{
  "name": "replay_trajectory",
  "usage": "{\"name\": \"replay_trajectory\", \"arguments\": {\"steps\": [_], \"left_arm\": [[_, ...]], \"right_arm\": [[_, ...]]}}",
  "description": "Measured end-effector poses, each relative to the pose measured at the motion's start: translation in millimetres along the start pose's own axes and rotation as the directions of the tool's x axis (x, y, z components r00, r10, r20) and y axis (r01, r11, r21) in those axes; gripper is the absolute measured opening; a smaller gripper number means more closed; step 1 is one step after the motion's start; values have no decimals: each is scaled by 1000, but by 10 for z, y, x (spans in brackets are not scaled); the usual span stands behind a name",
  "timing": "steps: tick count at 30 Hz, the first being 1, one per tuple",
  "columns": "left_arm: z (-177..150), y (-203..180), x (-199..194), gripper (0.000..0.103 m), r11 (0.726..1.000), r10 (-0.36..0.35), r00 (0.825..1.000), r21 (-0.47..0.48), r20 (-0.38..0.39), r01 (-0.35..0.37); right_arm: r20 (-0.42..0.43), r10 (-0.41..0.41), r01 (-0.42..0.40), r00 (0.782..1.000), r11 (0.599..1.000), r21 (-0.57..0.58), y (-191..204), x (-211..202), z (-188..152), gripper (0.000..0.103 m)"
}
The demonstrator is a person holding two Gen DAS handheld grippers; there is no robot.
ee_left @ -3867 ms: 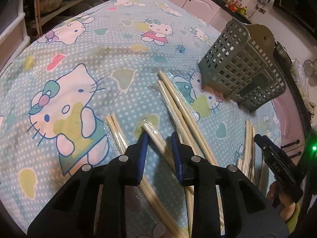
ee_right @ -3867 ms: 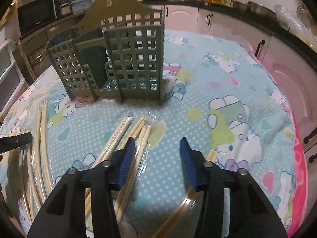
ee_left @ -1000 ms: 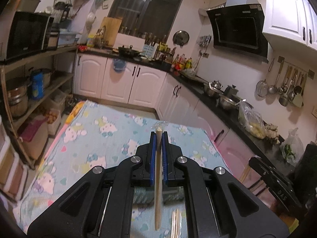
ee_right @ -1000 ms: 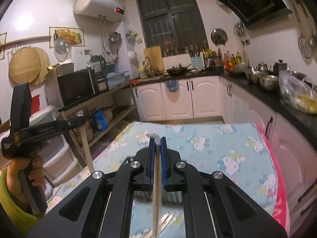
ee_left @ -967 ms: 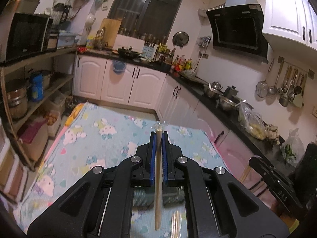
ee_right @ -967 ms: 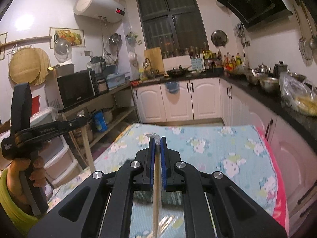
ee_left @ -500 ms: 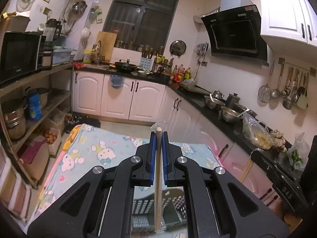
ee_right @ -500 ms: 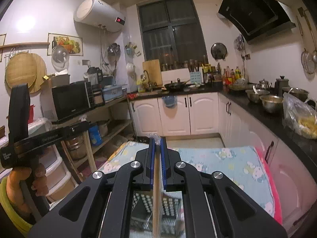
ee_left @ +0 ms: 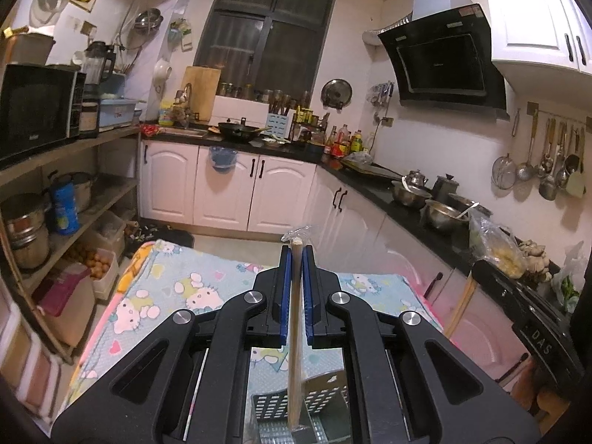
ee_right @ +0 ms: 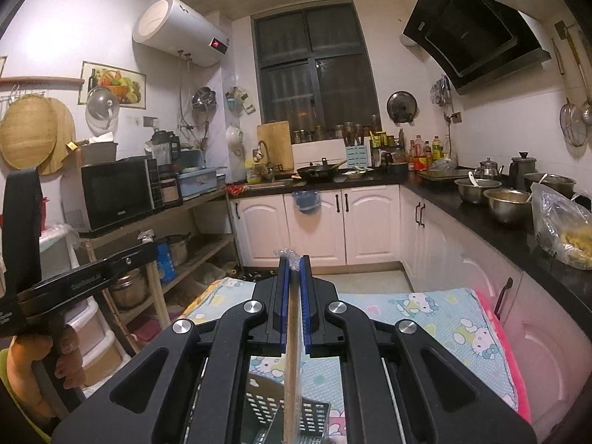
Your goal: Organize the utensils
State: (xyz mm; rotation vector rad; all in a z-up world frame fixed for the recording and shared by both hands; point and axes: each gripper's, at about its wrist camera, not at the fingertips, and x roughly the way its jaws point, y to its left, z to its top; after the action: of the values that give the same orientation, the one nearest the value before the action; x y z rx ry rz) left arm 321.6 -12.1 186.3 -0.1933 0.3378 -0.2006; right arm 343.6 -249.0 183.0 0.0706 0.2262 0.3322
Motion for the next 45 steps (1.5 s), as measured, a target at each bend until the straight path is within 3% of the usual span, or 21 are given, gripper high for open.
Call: {"name": "replay_trajectory", "arguments": {"steps": [8, 22, 45], "left_arm": [[-203, 64, 102, 2, 1000, -13, 1000, -16, -7, 12], [-577, 30, 67, 2, 998, 18, 999, 57, 32, -20], [-960, 190, 74, 2, 999, 19, 997, 35, -76, -16]], "right_arm": [[-6, -35, 35, 999, 999, 2, 7, 165, -232, 6], [21, -88, 87, 996, 995, 41, -6, 221, -740, 6], [-51, -110, 114, 993, 990, 79, -127, 69, -1000, 7]]}}
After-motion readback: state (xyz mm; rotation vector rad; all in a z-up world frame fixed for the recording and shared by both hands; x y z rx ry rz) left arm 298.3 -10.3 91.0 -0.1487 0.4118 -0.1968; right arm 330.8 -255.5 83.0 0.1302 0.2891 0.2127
